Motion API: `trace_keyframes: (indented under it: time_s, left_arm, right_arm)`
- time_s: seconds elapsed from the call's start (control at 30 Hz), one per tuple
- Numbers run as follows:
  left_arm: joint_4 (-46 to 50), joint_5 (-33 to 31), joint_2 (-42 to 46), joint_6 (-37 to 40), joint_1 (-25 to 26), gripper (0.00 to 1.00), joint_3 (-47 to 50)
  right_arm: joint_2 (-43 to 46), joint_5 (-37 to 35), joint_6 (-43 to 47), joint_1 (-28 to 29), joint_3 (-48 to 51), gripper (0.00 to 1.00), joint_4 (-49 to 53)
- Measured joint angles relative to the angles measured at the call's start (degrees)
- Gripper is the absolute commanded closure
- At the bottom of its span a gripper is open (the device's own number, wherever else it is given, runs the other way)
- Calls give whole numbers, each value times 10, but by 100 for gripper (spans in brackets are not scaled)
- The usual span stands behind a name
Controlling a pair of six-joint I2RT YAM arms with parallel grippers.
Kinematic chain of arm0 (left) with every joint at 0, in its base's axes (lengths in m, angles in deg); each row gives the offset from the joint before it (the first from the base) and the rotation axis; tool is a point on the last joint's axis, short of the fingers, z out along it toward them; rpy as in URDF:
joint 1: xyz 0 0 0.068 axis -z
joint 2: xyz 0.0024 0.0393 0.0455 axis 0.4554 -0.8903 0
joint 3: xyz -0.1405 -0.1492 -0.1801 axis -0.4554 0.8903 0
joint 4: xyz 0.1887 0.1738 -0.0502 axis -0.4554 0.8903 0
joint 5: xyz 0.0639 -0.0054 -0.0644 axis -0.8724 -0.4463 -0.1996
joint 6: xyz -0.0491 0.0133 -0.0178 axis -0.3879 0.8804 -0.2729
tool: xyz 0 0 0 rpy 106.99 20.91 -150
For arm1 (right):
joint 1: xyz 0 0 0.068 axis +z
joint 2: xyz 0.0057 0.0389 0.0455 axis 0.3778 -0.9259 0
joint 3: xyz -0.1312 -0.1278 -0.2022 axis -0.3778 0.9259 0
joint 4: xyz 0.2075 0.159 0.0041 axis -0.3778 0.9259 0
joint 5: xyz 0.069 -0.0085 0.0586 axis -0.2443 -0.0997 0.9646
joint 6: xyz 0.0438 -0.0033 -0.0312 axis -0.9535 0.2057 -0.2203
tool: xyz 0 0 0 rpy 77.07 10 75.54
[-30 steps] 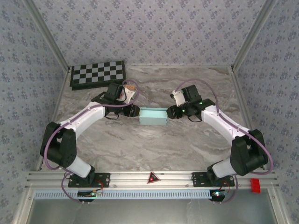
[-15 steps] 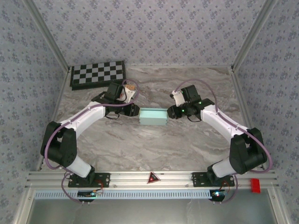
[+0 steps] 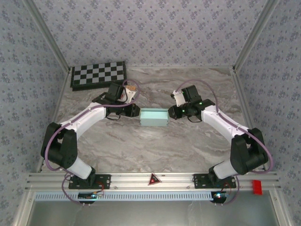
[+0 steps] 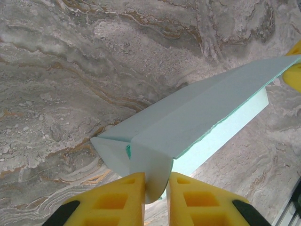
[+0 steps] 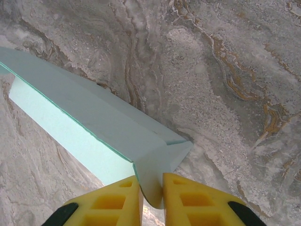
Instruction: Fold the paper box
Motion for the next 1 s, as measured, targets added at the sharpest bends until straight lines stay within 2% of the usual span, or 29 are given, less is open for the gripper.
trace_keyframes:
  time_s: [1.0]
  left_arm:
    - [-2, -1, -1, -9, 0, 82, 0]
  right_arm:
    - [-45, 6, -7, 9, -53, 81, 29]
